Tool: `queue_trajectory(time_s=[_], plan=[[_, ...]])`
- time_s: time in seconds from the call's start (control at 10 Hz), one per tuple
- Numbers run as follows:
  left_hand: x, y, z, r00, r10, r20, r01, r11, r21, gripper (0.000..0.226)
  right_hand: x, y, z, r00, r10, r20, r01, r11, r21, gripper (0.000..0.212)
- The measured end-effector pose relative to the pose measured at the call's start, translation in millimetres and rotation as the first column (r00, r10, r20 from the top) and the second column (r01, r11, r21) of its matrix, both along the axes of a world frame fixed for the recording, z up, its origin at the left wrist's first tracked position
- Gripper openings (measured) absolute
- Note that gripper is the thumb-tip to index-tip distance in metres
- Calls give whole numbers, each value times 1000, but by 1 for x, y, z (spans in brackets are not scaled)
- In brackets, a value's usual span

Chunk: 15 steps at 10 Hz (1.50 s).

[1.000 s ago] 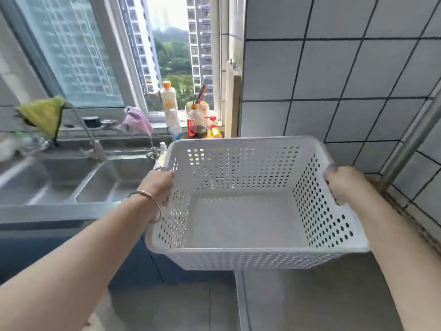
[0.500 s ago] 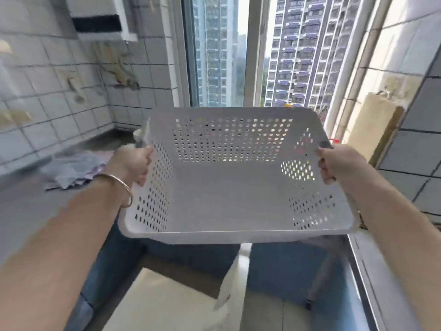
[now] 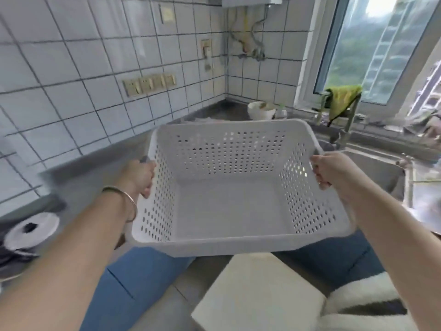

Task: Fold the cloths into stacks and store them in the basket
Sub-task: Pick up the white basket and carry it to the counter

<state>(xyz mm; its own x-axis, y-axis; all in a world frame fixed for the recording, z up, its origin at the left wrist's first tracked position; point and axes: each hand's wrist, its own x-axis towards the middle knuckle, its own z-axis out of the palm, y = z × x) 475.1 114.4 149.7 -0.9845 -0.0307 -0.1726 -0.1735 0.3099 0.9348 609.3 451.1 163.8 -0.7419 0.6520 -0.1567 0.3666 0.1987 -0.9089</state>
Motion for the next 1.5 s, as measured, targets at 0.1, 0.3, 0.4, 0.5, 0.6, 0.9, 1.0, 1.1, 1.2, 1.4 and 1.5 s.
queue_trajectory(time_s=[0.1, 0.3, 0.4, 0.5, 0.6, 0.9, 1.0, 1.1, 1.2, 1.4, 1.5], plan=[[-22, -42, -19, 995, 85, 51, -87, 996, 37, 38, -58, -33, -16, 996, 85, 19, -85, 996, 9, 23], [-65, -123, -45, 969, 239, 59, -238, 971, -17, 31, -183, -98, -37, 960, 280, 25, -278, 958, -77, 29], [-92, -160, -48, 950, 280, 137, -275, 960, -56, 34, -232, -135, -43, 936, 345, 73, -341, 938, -67, 23], [-124, -197, -58, 934, 341, 110, -325, 935, -143, 32, -281, -171, -50, 912, 392, 125, -392, 920, -23, 20], [-158, -227, -62, 918, 387, 90, -370, 915, -159, 29, -330, -203, -53, 894, 411, 177, -422, 906, 30, 28], [-271, -326, -88, 892, 404, 205, -386, 914, -121, 38, -453, -307, -86, 843, 442, 306, -491, 865, 102, 35], [-297, -340, -92, 880, 416, 227, -400, 909, -116, 35, -486, -328, -94, 848, 447, 286, -465, 885, -8, 33], [-325, -352, -97, 883, 420, 211, -376, 900, -219, 28, -525, -341, -104, 859, 422, 291, -418, 905, -79, 29], [-345, -359, -108, 888, 410, 209, -337, 889, -310, 30, -558, -350, -111, 831, 449, 329, -447, 891, -86, 22], [-395, -367, -117, 841, 476, 257, -366, 850, -378, 26, -637, -357, -124, 695, 587, 415, -656, 754, 32, 27], [-423, -375, -122, 782, 552, 289, -447, 820, -356, 24, -685, -370, -126, 659, 662, 356, -673, 731, -114, 22]])
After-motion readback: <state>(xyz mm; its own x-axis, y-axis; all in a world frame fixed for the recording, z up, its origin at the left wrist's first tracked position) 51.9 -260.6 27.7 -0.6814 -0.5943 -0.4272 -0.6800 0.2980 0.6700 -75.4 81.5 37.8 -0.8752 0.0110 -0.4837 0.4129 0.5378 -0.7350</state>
